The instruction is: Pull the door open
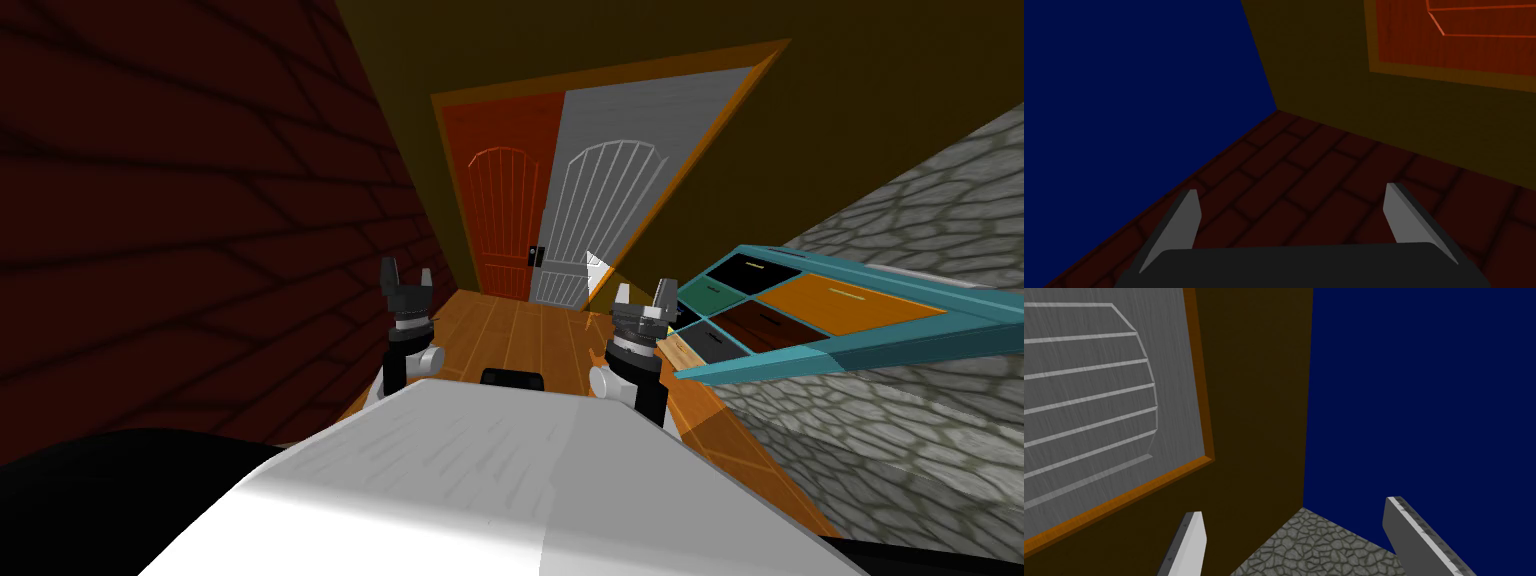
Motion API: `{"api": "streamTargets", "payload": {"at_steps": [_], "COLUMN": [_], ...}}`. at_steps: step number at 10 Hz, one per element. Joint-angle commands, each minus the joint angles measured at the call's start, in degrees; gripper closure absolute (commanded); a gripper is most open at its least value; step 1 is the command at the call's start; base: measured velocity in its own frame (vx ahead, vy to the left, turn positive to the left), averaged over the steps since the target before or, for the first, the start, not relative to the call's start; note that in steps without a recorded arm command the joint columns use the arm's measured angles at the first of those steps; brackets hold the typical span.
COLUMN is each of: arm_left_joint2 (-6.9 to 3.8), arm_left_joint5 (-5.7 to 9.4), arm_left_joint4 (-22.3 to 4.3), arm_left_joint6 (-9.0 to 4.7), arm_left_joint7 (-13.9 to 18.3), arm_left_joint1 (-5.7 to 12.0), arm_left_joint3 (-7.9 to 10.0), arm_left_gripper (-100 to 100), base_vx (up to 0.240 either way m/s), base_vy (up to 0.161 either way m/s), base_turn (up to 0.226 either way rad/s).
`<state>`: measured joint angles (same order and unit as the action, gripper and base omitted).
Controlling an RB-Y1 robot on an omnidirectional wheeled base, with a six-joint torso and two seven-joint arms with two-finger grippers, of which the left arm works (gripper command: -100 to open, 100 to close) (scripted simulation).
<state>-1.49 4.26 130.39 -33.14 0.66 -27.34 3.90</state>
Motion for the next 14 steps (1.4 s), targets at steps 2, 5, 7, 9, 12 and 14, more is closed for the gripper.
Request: {"api": "streamTargets", "payload": {"at_steps": [2,5,7,9,12,14], "arm_left_joint2": [-0.55,-1.21,-1.64,-1.93,-2.35,-2.61], "arm_left_joint5": [0.23,0.55,0.8,1.0,1.31,1.54], "arm_left_joint4": [-3.0,-7.4,-10.7,-13.3,-17.5,-20.6], "arm_left_joint6": [0.19,0.46,0.67,0.83,1.09,1.28], "arm_left_joint7": [-0.1,-0.4,-0.5,-0.7,-0.9,-1.0], "arm_left_joint1": [1.74,4.28,6.22,7.75,10.19,11.97], "arm_left_joint3": [-0.17,-0.43,-0.63,-0.78,-1.03,-1.21], "arm_left_gripper": [-100,-100,-100,-100,-100,-100], "base_vx": [0.073,0.118,0.115,0.112,0.088,0.087], "base_vy": [-0.02,-0.045,-0.048,-0.033,-0.034,-0.041], "base_turn": [-0.006,-0.006,-0.005,-0.007,-0.005,-0.008]}}
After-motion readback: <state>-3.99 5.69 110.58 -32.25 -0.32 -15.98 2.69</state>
